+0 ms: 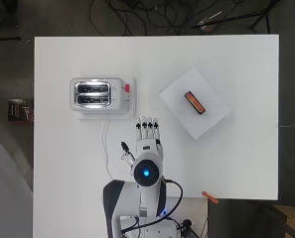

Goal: Teleoperate dual arm-hand system to toast a bread

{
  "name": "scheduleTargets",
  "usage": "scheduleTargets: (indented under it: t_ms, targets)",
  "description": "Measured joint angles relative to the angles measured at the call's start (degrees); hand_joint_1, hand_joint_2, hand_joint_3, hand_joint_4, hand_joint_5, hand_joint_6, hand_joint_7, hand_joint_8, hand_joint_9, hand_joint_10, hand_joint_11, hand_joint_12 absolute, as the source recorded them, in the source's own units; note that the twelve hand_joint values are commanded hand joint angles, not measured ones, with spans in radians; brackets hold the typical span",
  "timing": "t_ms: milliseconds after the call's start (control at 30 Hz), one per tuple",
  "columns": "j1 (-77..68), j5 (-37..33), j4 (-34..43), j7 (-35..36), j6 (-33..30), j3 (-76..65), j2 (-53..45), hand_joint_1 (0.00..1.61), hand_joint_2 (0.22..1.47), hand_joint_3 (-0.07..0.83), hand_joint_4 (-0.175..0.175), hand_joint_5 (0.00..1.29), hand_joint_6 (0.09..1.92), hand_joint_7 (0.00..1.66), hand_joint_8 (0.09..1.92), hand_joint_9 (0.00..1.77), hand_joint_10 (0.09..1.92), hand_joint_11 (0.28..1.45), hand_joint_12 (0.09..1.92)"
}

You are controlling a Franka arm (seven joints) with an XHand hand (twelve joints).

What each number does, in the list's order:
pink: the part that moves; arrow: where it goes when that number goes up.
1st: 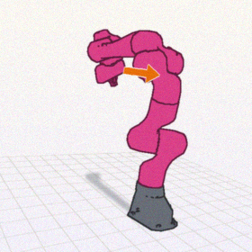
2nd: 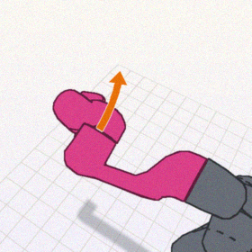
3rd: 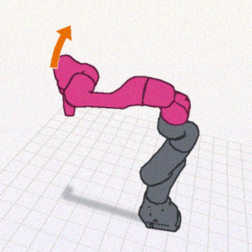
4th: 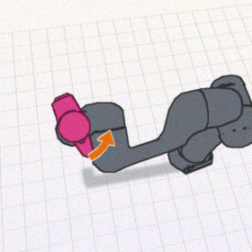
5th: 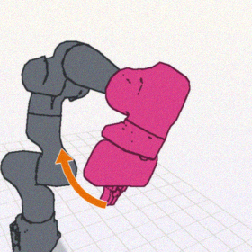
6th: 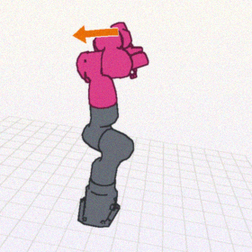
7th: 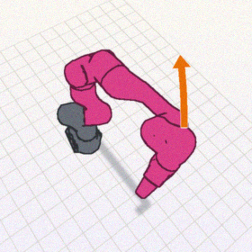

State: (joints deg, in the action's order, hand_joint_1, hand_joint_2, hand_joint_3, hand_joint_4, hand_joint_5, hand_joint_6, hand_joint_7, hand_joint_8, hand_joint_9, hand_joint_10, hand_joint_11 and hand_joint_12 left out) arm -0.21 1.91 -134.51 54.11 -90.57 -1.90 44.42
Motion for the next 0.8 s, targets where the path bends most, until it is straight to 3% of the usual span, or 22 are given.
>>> scheduleTargets:
  t_ms: [100, 233, 367, 567, 800]
  targets:
    - [0.45, 1.82, 0.87, 3.9, -0.5, -4.98, -1.22, 0.09, 1.18, 0.007, -0.102, 0.27, 0.09, 0.32, 0.09, 0.41, 0.09, 0.45, 0.09]
    - [0.92, 2.35, 5.47, 2.25, 2.06, -7.91, -7.62, 0.06, 1.16, 0.0, -0.034, 0.26, 0.09, 0.29, 0.09, 0.47, 0.09, 0.52, 0.09]
    - [1.66, 3.82, 10.88, -4.33, 4.3, -9.69, -17.56, 0.0, 1.1, 0.0, 0.028, 0.3, 0.09, 0.39, 0.09, 0.64, 0.09, 0.61, 0.09]
    - [3.11, 7.08, 16.48, -12.03, 4.08, -13.65, -32.18, 0.0, 1.12, -0.001, 0.063, 0.35, 0.09, 0.43, 0.09, 0.74, 0.09, 0.7, 0.09]
    - [1.95, 7.22, 21.41, -11.07, 2.06, -19.52, -43.5, 0.0, 1.07, -0.008, 0.076, 0.42, 0.09, 0.5, 0.09, 0.77, 0.09, 0.64, 0.09]
